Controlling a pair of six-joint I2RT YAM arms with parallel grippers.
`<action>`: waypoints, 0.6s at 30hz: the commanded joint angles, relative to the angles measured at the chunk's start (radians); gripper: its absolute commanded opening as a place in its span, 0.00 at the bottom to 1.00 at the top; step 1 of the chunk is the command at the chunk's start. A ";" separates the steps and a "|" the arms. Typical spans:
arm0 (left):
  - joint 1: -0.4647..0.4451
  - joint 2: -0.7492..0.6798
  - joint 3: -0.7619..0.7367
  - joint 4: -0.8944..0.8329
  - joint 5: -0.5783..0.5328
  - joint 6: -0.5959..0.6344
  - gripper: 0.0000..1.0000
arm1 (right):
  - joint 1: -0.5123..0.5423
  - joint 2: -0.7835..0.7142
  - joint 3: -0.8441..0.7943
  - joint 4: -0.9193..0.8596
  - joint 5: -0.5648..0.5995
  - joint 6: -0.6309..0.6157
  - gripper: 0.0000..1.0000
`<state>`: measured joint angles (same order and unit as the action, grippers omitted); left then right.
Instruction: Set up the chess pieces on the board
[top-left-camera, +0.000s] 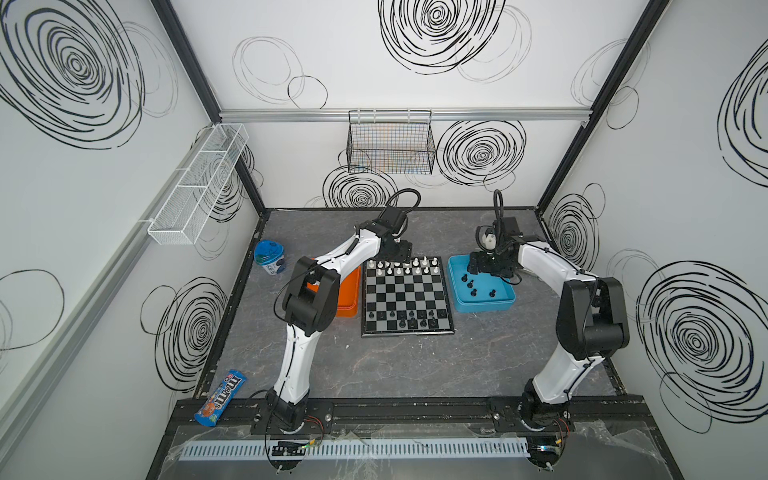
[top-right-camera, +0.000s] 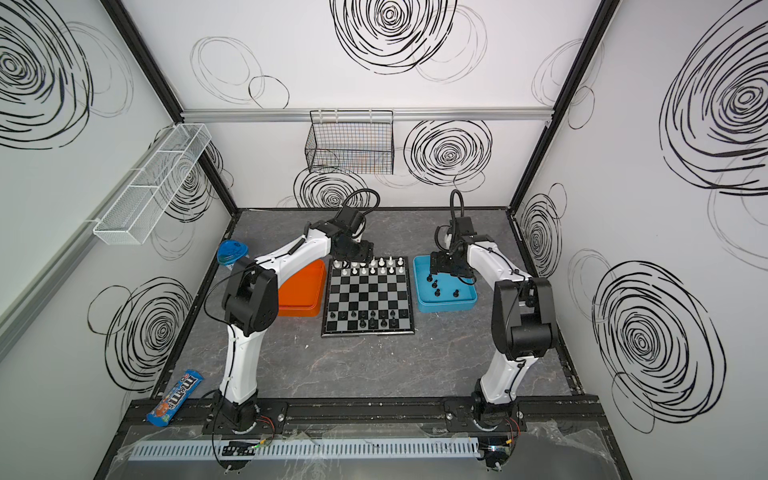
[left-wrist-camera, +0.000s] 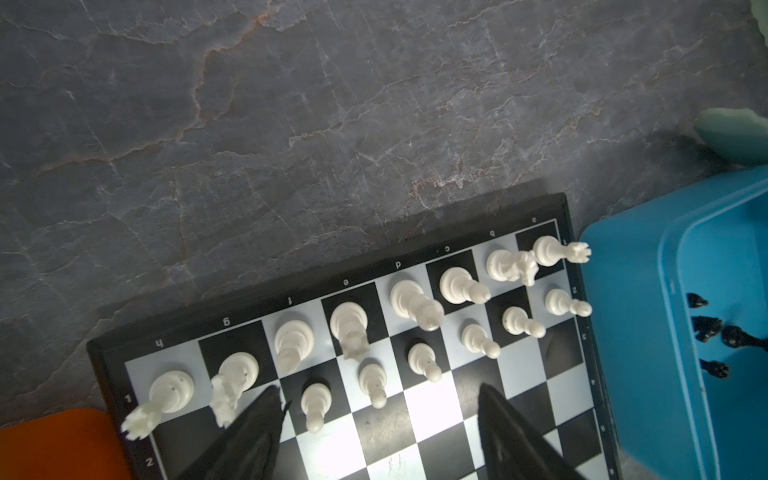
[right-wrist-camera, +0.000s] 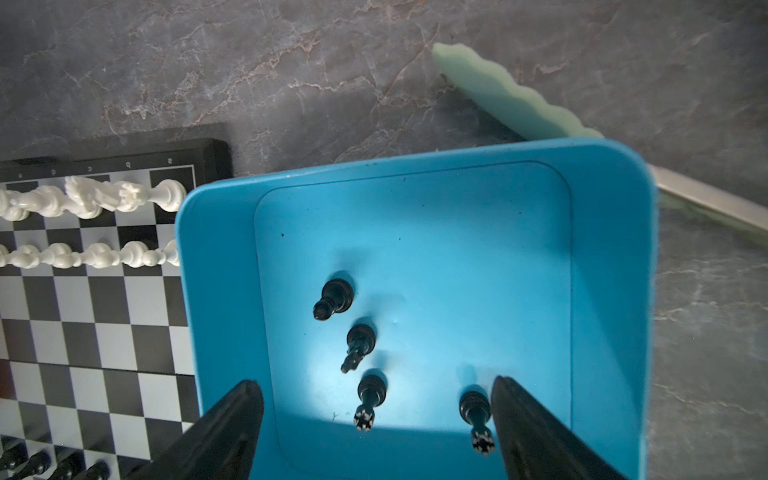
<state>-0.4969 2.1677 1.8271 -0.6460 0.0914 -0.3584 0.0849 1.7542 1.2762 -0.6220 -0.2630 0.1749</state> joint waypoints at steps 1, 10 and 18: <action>-0.004 0.021 0.024 0.041 0.039 -0.022 0.77 | -0.005 -0.020 -0.008 0.002 -0.001 -0.014 0.90; -0.005 0.035 0.024 0.057 0.066 -0.035 0.77 | -0.008 -0.022 -0.012 0.002 -0.002 -0.016 0.90; -0.007 0.050 0.023 0.072 0.086 -0.045 0.77 | -0.010 -0.025 -0.015 0.003 -0.002 -0.016 0.90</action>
<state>-0.4976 2.1952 1.8271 -0.6022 0.1589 -0.3870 0.0807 1.7538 1.2743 -0.6212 -0.2634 0.1749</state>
